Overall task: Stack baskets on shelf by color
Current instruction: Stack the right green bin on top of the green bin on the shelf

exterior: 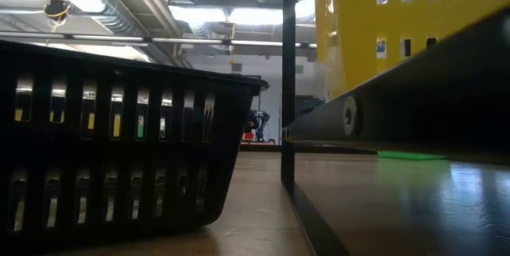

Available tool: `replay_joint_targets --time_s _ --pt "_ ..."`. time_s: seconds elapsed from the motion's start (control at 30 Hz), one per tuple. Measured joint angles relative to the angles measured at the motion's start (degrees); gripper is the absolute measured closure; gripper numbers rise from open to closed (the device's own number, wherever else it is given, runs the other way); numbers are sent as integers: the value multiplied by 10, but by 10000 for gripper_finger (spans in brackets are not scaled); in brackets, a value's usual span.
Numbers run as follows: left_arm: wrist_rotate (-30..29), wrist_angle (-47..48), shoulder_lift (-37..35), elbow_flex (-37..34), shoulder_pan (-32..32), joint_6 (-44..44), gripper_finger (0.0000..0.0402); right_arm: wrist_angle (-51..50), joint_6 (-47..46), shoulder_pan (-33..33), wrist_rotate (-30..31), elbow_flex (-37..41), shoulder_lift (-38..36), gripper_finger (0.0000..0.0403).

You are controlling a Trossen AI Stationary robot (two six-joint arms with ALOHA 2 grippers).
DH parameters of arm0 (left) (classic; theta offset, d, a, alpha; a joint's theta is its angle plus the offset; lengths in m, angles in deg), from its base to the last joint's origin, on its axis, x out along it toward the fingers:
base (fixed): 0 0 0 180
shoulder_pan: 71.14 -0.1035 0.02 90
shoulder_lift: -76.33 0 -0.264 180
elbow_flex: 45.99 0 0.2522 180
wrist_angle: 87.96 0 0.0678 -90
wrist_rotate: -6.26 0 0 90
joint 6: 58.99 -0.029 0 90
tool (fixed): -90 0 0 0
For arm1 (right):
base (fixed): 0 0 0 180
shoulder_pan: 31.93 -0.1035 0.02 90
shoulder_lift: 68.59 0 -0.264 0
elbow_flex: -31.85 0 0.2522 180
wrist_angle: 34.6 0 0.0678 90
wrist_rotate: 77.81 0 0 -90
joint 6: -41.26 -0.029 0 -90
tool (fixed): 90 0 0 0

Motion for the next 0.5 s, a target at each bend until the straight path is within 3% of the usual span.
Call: replay_joint_targets --time_s 0.1,0.23,0.5 --pt "-2 0 0 0 0 1 401 62 14 33 -53 56 -38 344" --pt "-2 0 0 0 0 1 401 126 -12 65 -74 131 -78 344" --pt "-13 0 0 0 0 11 401 148 -203 99 -76 260 -122 344"
